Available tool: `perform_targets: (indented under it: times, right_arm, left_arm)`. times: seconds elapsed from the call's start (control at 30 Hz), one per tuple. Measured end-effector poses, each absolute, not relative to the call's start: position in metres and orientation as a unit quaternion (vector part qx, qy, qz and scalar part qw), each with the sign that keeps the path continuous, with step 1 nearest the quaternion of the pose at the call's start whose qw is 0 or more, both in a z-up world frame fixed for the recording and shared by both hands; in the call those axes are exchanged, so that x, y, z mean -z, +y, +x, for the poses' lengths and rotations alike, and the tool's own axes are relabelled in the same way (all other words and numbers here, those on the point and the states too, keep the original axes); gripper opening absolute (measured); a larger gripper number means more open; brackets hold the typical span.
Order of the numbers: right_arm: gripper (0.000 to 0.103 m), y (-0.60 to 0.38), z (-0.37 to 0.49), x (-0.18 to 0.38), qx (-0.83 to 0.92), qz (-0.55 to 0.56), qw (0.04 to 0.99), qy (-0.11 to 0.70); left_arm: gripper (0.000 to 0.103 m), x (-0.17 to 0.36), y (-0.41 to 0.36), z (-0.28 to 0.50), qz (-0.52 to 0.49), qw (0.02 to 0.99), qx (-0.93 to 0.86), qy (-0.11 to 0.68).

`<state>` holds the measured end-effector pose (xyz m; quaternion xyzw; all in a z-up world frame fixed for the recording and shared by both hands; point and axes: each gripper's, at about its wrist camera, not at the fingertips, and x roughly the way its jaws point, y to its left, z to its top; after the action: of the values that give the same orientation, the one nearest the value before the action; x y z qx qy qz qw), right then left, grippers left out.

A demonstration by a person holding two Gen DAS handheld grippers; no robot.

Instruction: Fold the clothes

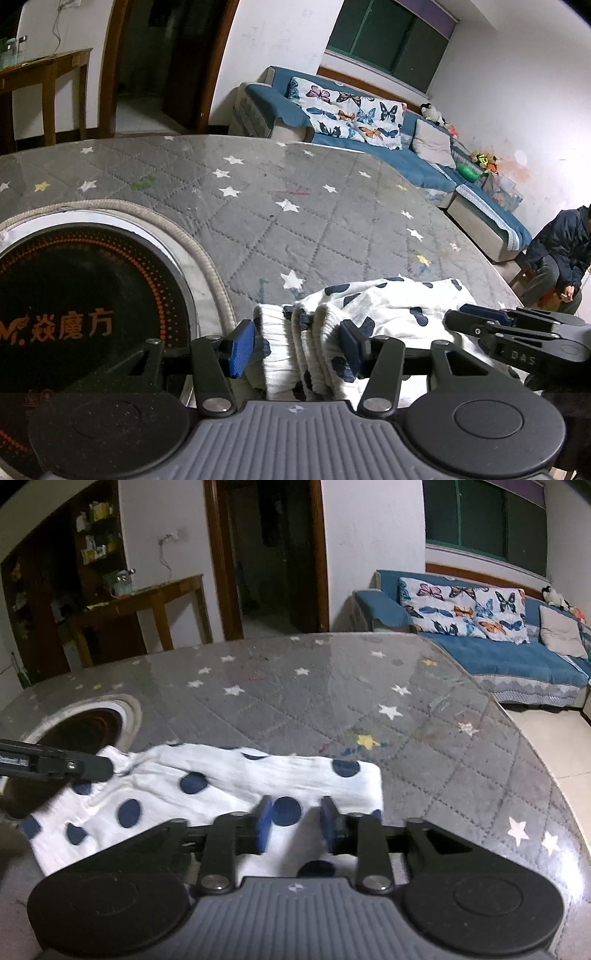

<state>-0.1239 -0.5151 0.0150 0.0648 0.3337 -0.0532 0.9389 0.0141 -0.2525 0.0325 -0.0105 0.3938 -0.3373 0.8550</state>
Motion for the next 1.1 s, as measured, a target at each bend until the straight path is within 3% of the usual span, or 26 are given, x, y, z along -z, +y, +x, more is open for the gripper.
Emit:
perform_targets:
  times: [0.27,0.43,0.7,0.87,1.1]
  right_arm:
    - [0.053,-0.491,-0.140,-0.021,0.023,0.065,0.942,0.329]
    - [0.059,-0.480,-0.147,-0.016,0.013,0.065,0.940,0.334]
    - [0.085,-0.467,-0.161,-0.014,0.011,0.062,0.942,0.329]
    - [0.090,-0.461,-0.167,-0.015,0.015,0.055,0.943,0.327]
    - [0.098,-0.452,-0.175,-0.017,0.020,0.049,0.946,0.321]
  left_arm:
    - [0.061,-0.036,-0.245,0.005,-0.011,0.855,0.340,0.391]
    - [0.070,-0.040,-0.237,-0.005,-0.011,0.858,0.344,0.381]
    - [0.091,-0.047,-0.231,-0.026,0.003,0.865,0.354,0.355]
    - [0.100,-0.051,-0.228,-0.036,0.012,0.870,0.359,0.338]
    - [0.103,-0.053,-0.222,-0.046,0.019,0.873,0.363,0.325]
